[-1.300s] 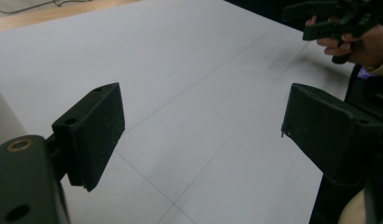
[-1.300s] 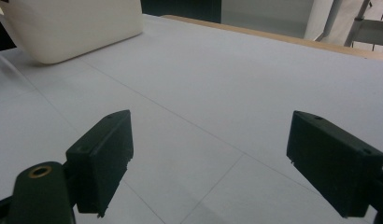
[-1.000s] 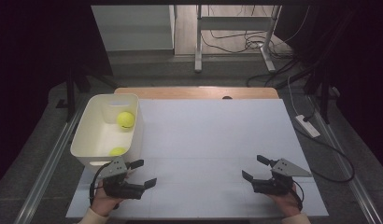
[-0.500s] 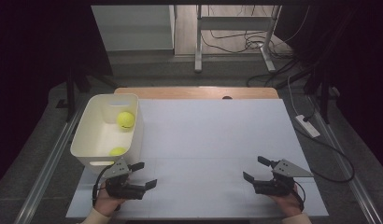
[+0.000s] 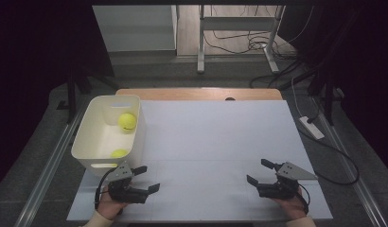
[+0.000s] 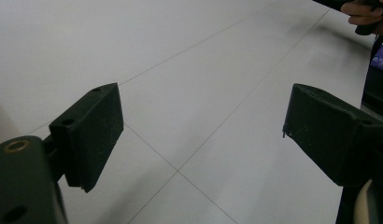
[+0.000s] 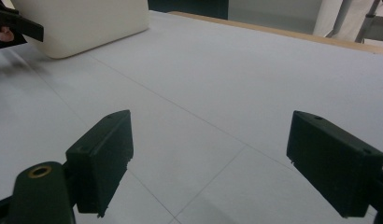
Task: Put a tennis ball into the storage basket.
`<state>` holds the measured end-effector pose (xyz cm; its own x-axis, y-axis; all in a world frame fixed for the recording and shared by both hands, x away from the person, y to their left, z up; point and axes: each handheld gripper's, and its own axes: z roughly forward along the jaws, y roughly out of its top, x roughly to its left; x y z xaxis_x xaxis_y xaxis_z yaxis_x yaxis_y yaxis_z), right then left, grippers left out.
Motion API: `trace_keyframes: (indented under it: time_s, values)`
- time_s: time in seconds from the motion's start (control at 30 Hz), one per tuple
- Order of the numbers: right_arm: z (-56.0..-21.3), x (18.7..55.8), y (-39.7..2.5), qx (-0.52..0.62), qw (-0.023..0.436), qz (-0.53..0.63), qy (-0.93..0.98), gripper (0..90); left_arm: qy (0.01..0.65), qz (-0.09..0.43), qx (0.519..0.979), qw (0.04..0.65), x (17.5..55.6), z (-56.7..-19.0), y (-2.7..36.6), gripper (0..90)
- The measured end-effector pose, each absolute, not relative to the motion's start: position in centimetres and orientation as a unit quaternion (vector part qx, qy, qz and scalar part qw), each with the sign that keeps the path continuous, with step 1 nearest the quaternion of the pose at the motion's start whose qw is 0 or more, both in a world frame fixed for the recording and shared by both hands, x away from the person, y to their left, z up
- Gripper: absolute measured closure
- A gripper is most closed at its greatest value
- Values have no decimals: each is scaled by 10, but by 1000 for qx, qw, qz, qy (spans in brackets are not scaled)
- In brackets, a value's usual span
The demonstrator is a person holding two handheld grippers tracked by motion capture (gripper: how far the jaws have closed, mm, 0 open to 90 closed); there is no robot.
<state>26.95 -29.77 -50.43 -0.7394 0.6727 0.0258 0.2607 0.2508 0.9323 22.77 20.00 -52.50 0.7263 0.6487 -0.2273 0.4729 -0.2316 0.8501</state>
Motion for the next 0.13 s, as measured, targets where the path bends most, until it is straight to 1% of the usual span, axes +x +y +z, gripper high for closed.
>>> trace_keyframes:
  time_s: [0.13]
  values:
    - [-504,270,-298,307,193,533,765,147,360,88,778,507,228,-524,199,127]
